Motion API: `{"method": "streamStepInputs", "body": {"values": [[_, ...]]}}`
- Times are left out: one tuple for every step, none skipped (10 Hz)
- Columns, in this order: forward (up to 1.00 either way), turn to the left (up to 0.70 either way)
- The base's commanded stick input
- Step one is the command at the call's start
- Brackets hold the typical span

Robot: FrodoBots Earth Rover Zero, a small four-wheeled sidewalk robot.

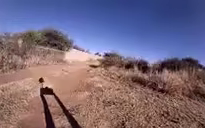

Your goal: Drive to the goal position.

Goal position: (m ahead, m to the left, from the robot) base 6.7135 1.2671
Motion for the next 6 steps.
{"method": "streamStepInputs", "body": {"values": [[0.5, 0.0], [0.5, 0.0], [0.5, 0.0], [0.5, 0.0], [0.5, 0.0], [0.5, 0.0]]}}
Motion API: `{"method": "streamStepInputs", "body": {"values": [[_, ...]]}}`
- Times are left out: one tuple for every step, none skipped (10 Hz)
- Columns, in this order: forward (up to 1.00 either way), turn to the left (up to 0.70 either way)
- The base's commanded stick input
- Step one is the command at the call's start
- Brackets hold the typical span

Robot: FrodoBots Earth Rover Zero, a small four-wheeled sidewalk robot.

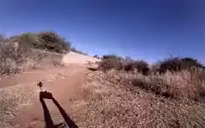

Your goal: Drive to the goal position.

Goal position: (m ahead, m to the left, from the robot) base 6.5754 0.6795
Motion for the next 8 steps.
{"method": "streamStepInputs", "body": {"values": [[0.5, 0.37], [0.5, 0.5], [0.5, 0.5], [0.5, 0.5], [0.5, 0.5], [0.5, 0.5], [0.5, 0.5], [0.5, 0.5]]}}
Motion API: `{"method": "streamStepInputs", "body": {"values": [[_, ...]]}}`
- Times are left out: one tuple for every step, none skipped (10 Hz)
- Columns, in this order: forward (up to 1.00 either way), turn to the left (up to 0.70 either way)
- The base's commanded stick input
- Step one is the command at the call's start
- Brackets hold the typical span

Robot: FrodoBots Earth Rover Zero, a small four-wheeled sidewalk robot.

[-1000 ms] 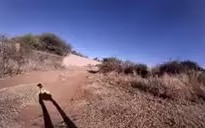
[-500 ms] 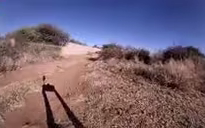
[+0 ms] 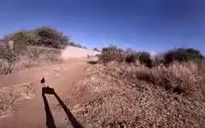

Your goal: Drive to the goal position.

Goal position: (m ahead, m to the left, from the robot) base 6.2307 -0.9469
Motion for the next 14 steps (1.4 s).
{"method": "streamStepInputs", "body": {"values": [[0.5, 0.43], [0.5, 0.2], [0.5, 0.0], [0.5, 0.0], [0.5, 0.04], [0.5, 0.5], [0.5, 0.5], [0.5, 0.41], [0.5, 0.27], [0.5, 0.12], [0.5, 0.0], [0.5, 0.0], [0.5, 0.0], [0.5, 0.0]]}}
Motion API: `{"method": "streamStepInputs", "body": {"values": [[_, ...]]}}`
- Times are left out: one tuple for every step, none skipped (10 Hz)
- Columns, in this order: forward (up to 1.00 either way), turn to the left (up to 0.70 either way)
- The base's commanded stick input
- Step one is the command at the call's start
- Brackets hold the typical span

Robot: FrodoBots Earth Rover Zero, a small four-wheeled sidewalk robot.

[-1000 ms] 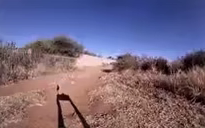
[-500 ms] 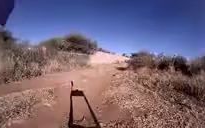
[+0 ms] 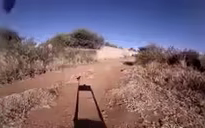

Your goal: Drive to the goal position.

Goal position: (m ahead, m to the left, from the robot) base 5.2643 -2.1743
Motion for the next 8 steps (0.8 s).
{"method": "streamStepInputs", "body": {"values": [[0.5, 0.01], [0.5, 0.1], [0.5, 0.34], [0.5, 0.47], [0.5, 0.35], [0.5, 0.15], [0.5, 0.0], [0.5, 0.0]]}}
